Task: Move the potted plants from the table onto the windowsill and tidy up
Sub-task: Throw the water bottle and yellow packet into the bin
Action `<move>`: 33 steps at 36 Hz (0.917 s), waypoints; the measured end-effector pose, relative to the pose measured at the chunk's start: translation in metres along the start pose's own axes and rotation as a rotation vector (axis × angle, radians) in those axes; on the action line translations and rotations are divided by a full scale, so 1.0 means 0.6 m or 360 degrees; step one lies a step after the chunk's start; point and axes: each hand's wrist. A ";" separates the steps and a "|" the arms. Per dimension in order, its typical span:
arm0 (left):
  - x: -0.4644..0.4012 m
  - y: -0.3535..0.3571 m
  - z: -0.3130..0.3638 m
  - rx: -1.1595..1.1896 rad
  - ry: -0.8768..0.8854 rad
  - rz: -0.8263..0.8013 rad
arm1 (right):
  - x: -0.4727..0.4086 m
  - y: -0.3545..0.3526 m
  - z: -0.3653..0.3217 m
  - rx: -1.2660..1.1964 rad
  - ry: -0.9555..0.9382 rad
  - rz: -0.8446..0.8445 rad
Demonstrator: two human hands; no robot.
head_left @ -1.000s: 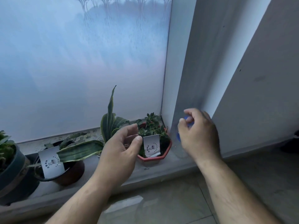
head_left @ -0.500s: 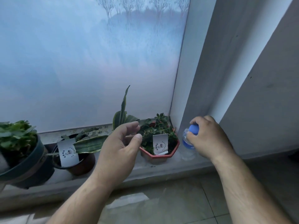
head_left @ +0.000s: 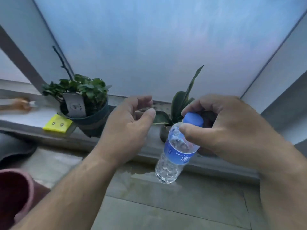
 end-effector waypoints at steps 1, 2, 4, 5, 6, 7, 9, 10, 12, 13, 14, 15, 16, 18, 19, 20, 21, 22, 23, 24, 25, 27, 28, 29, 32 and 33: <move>0.005 -0.021 0.003 -0.0021 0.0008 0.0030 | -0.004 0.017 -0.014 -0.0022 -0.0059 -0.0066; 0.013 -0.047 0.004 -0.0065 0.0010 0.0069 | -0.009 0.038 -0.032 -0.0044 -0.0127 -0.0130; 0.030 -0.101 0.012 -0.0170 0.0027 0.0142 | -0.018 0.079 -0.064 -0.0092 -0.0245 -0.0233; 0.038 -0.123 0.018 -0.0214 0.0023 0.0179 | -0.019 0.095 -0.079 -0.0109 -0.0300 -0.0273; 0.054 -0.158 0.023 -0.0270 0.0014 0.0243 | -0.019 0.120 -0.100 -0.0126 -0.0366 -0.0337; 0.068 -0.188 0.027 -0.0310 -0.0001 0.0316 | -0.019 0.144 -0.121 -0.0132 -0.0424 -0.0390; 0.095 -0.245 0.039 -0.0397 -0.0028 0.0448 | -0.016 0.188 -0.159 -0.0168 -0.0537 -0.0487; 0.101 -0.261 0.043 -0.0409 -0.0030 0.0513 | -0.015 0.201 -0.170 -0.0173 -0.0598 -0.0500; 0.132 -0.308 0.057 -0.0445 -0.0047 0.0684 | -0.008 0.244 -0.203 -0.0192 -0.0706 -0.0549; 0.148 -0.328 0.064 -0.0461 -0.0064 0.0756 | -0.002 0.262 -0.221 -0.0214 -0.0747 -0.0565; 0.163 -0.343 0.069 -0.0474 -0.0085 0.0834 | 0.003 0.279 -0.235 -0.0220 -0.0791 -0.0595; 0.181 -0.364 0.072 -0.0470 -0.0096 0.0910 | 0.012 0.299 -0.255 -0.0224 -0.0827 -0.0617; 0.195 -0.382 0.071 -0.0476 -0.0122 0.0951 | 0.019 0.317 -0.272 -0.0220 -0.0866 -0.0628; 0.225 -0.415 0.066 -0.0511 -0.0177 0.1018 | 0.035 0.352 -0.306 -0.0203 -0.0936 -0.0663; 0.234 -0.428 0.063 -0.0528 -0.0193 0.1040 | 0.038 0.367 -0.319 -0.0194 -0.0961 -0.0667; 0.239 -0.437 0.061 -0.0549 -0.0200 0.1047 | 0.042 0.378 -0.329 -0.0178 -0.0970 -0.0672; 0.244 -0.452 0.059 -0.0564 -0.0197 0.1061 | 0.045 0.396 -0.342 -0.0152 -0.0992 -0.0676; 0.248 -0.466 0.056 -0.0572 -0.0184 0.1072 | 0.050 0.414 -0.354 -0.0126 -0.0998 -0.0685; 0.253 -0.482 0.051 -0.0570 -0.0172 0.1085 | 0.055 0.436 -0.366 -0.0101 -0.1015 -0.0695; 0.253 -0.494 0.047 -0.0562 -0.0161 0.1100 | 0.060 0.455 -0.374 -0.0059 -0.1022 -0.0717; 0.253 -0.507 0.042 -0.0541 -0.0145 0.1114 | 0.064 0.479 -0.380 0.0003 -0.1037 -0.0742; 0.247 -0.528 0.031 -0.0503 -0.0102 0.1125 | 0.070 0.528 -0.385 0.0184 -0.1073 -0.0777; 0.244 -0.538 0.023 -0.0486 -0.0079 0.1115 | 0.073 0.553 -0.385 0.0291 -0.1095 -0.0785; 0.240 -0.548 0.014 -0.0473 -0.0065 0.1100 | 0.075 0.578 -0.383 0.0408 -0.1112 -0.0789; 0.225 -0.579 -0.017 -0.0392 -0.0049 0.1034 | 0.077 0.651 -0.372 0.0792 -0.1044 -0.0829; 0.220 -0.589 -0.026 -0.0349 -0.0053 0.1007 | 0.077 0.676 -0.366 0.0904 -0.1012 -0.0863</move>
Point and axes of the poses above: each hand's wrist, its own x-axis away from the middle knuckle, its own y-axis out of the palm, z = x × y, and after that the axes turned 15 degrees about y, right-handed
